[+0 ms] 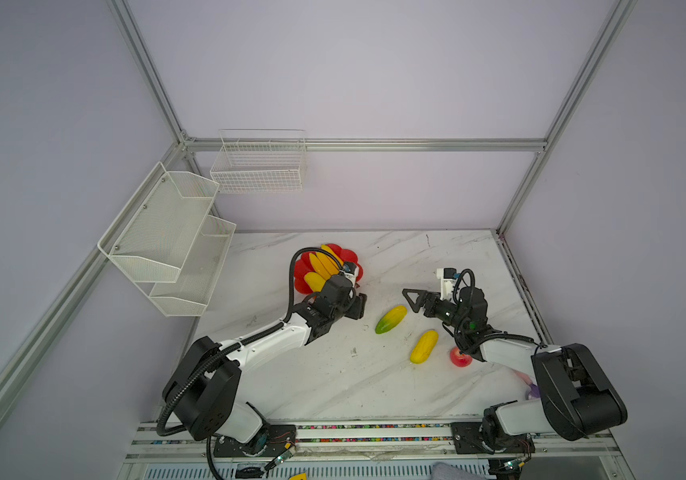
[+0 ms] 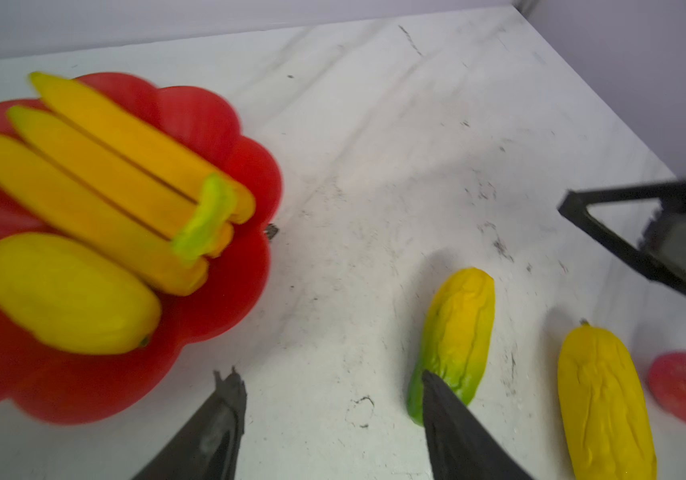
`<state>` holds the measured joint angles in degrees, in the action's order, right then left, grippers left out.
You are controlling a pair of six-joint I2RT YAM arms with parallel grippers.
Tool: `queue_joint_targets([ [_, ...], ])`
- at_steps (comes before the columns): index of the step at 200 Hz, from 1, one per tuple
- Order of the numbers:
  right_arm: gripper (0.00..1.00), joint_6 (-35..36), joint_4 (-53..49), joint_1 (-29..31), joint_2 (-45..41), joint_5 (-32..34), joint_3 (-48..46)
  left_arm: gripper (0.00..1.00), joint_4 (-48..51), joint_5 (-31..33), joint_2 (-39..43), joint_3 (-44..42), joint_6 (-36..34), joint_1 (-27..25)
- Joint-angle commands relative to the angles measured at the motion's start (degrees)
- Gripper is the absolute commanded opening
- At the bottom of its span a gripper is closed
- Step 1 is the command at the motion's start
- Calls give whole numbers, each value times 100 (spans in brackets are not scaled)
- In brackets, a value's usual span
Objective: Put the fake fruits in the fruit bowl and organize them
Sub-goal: 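Move the left gripper to the green-and-yellow papaya on the table, then close the left gripper around the papaya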
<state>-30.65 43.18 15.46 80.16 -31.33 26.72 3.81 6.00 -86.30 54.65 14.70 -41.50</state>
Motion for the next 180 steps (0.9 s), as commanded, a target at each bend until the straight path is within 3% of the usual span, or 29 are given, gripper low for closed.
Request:
queue_joint_targets([
  [1,97,108,-457,-70,-441,-264,40,69,-462,-789,-333,180,-1550,-452],
  [47,97,514,-1040,-264,-566,-81,142,71,-620,-764,-1395,727,-1707,-622],
  [85,97,523,-1022,-394,-532,-88,115,71,-1312,-715,-1628,694,-1705,-623],
  [180,97,587,-965,-467,-581,-119,96,66,-1322,-773,-2275,1141,-1657,-631],
])
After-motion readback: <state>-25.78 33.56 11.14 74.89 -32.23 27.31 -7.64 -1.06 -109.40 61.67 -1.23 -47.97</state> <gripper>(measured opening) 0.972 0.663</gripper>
